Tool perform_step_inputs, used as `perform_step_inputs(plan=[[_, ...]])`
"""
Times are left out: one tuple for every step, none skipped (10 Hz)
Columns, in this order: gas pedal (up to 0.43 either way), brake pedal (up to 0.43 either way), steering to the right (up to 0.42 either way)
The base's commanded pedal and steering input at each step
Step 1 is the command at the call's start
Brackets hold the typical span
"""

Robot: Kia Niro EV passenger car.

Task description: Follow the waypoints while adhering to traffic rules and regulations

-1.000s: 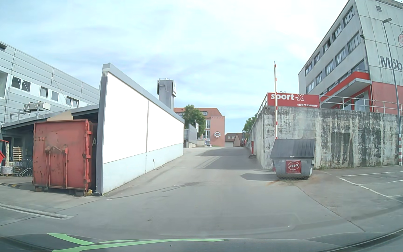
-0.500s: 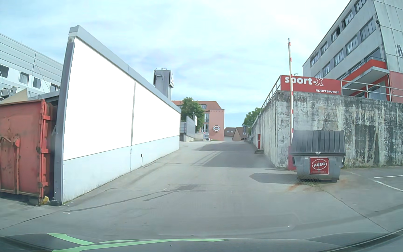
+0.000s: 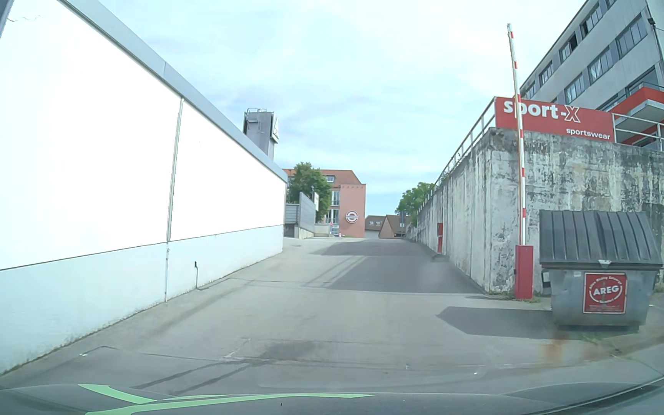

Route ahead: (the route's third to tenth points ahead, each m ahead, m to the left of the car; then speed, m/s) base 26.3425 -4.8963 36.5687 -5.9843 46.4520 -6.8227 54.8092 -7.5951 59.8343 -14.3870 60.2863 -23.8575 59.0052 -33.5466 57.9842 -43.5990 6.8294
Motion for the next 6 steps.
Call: perform_step_inputs(plan=[[0.209,0.0,0.029],[0.209,0.0,0.034],[0.209,0.0,0.04],[0.209,0.0,0.045],[0.197,0.0,0.046],[0.197,0.0,0.046]])
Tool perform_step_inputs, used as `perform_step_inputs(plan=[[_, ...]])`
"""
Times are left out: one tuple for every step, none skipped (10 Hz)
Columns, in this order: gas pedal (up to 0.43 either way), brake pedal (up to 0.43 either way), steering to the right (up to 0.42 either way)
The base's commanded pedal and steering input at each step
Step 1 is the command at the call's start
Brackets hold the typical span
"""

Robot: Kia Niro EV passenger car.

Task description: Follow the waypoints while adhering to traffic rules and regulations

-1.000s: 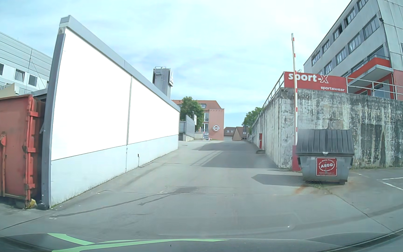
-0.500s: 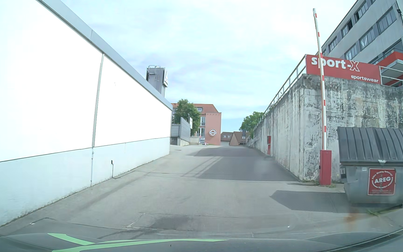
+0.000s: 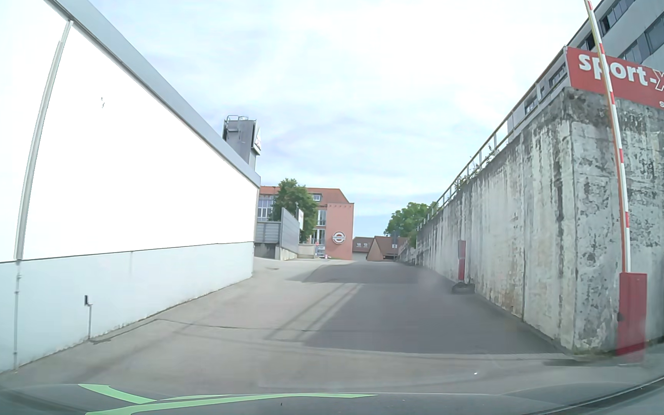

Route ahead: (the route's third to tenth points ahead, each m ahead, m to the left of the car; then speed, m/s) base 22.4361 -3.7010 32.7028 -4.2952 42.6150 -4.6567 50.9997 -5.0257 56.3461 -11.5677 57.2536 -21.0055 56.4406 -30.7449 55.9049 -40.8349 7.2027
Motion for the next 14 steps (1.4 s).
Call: perform_step_inputs(plan=[[0.197,0.0,0.048],[0.197,0.0,0.051],[0.197,0.0,0.05],[0.197,0.0,0.047],[0.197,0.0,0.044],[0.197,0.0,0.042],[0.197,0.0,0.038],[0.197,0.0,0.036],[0.197,0.0,0.034],[0.197,0.0,0.031],[0.197,0.0,0.026],[0.197,0.0,0.025],[0.189,0.0,0.024],[0.189,0.0,0.021]])
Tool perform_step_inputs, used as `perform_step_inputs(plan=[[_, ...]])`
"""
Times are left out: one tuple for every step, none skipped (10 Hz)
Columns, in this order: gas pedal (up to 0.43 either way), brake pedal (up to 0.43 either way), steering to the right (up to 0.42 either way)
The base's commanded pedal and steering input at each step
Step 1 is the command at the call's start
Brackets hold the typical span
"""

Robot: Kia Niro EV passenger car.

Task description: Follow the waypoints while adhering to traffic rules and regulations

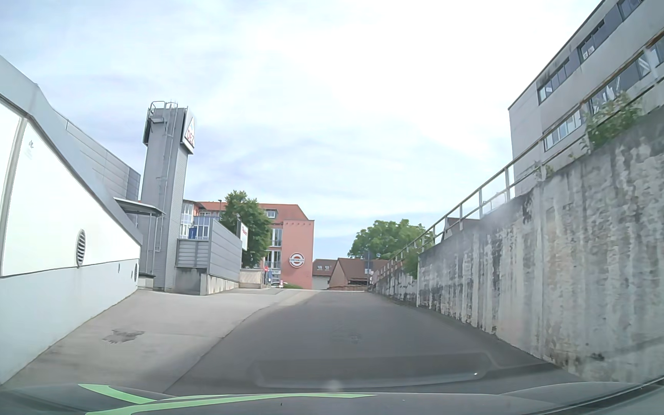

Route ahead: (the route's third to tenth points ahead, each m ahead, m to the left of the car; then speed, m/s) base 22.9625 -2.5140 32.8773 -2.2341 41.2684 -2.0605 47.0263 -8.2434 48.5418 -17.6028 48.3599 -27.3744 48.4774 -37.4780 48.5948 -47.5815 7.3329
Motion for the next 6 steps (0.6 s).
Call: perform_step_inputs(plan=[[0.169,0.0,0.02],[0.169,0.0,0.017],[0.15,0.0,0.014],[0.138,0.0,0.01],[0.138,0.0,0.007],[0.138,0.0,0.006]])
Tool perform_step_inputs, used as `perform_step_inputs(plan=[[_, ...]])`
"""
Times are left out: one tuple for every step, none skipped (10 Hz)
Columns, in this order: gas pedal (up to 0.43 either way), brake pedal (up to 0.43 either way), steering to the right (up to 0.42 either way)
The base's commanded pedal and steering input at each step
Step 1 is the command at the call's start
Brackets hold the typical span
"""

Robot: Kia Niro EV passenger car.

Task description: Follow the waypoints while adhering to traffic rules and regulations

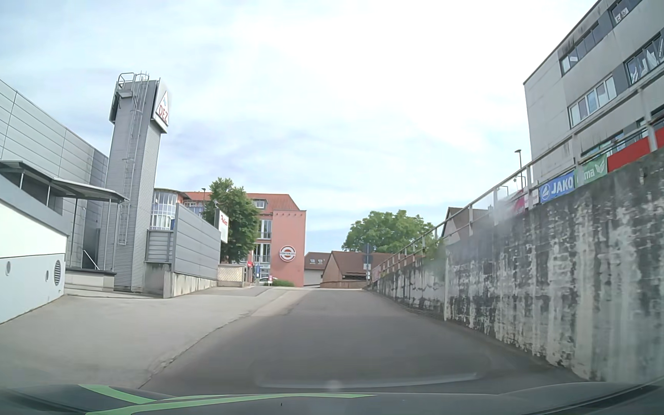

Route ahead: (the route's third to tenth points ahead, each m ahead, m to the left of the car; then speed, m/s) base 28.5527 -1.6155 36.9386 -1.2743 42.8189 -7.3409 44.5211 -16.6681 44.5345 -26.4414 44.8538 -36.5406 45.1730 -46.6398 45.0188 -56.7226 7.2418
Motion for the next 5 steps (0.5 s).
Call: perform_step_inputs(plan=[[0.138,0.0,0.005],[0.13,0.0,0.0],[0.13,0.0,-0.006],[0.13,0.0,-0.006],[0.13,0.0,-0.006]])
